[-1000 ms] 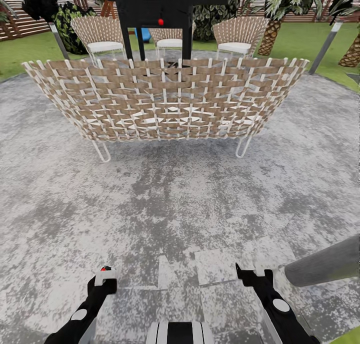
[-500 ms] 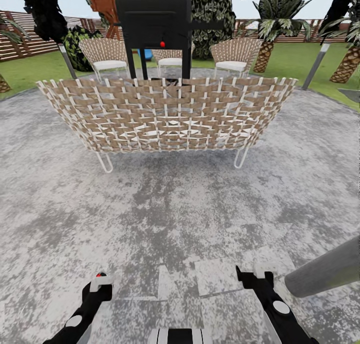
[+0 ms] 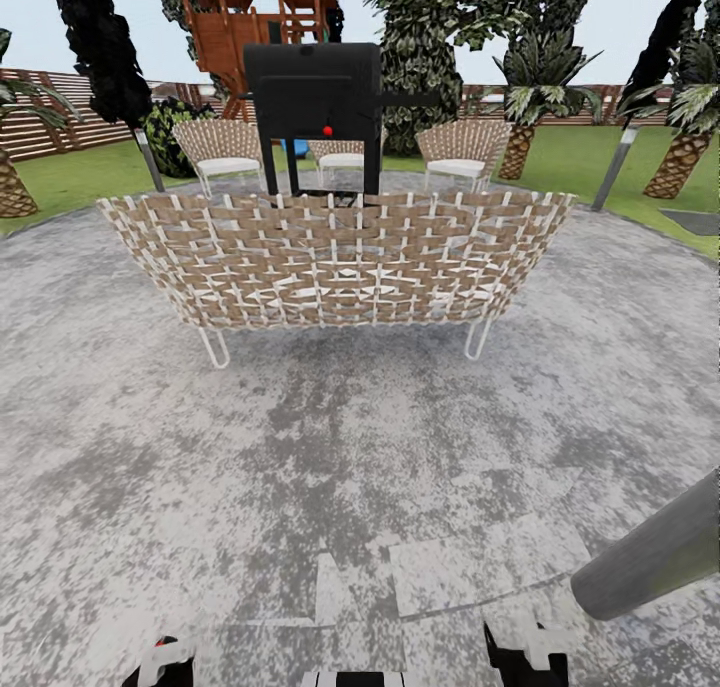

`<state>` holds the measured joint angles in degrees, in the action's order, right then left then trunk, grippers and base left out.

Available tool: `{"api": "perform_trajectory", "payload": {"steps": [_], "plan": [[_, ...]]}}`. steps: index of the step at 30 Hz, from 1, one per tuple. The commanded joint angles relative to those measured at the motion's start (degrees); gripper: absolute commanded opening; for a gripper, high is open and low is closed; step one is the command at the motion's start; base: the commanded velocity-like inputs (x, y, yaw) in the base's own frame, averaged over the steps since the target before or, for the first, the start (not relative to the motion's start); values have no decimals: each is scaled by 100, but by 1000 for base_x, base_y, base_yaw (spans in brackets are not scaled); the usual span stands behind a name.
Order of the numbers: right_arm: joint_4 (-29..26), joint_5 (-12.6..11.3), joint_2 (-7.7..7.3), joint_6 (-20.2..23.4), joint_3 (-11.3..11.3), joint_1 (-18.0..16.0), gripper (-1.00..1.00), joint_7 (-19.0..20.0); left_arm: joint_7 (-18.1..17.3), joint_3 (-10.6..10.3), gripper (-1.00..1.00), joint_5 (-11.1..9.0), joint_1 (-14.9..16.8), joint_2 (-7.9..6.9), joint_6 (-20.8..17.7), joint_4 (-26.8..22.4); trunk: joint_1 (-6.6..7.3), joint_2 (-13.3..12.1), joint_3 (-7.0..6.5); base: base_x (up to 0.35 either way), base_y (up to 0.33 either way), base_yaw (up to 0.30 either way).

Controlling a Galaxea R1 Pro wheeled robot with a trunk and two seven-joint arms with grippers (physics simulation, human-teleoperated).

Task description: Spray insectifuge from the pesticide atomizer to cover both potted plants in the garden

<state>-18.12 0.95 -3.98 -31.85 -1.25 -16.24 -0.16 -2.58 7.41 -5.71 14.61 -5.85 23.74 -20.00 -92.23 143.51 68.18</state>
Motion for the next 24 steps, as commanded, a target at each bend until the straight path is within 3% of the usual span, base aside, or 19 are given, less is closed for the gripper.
{"api": "perform_trajectory", "payload": {"steps": [1,6,7,11,21,24], "plan": [[181,11,0,-184,-13,-3,100,-3,-30,12,-100,-57,-61,-2,23,-2,4,0,-28,0,0,0],[476,9,16,-464,-3,-3,100,-3,-31,118,-100,-65,-280,-4,44,-11,17,-7,-152,0,0,0],[504,10,20,-490,1,-2,100,-2,-32,132,-100,-61,-329,0,219,-1,19,-8,-174,0,0,0],[514,8,20,-502,-1,-2,100,-5,-32,137,-100,-54,-350,7,429,18,29,-14,-263,0,0,0],[547,-12,7,-499,-7,-2,100,-12,-32,129,-100,-53,-354,38,473,50,55,-27,-536,0,0,-33],[610,-15,10,-498,-7,-2,100,-11,-30,129,-100,-53,-355,48,473,56,121,-147,-616,0,0,-66]]}}
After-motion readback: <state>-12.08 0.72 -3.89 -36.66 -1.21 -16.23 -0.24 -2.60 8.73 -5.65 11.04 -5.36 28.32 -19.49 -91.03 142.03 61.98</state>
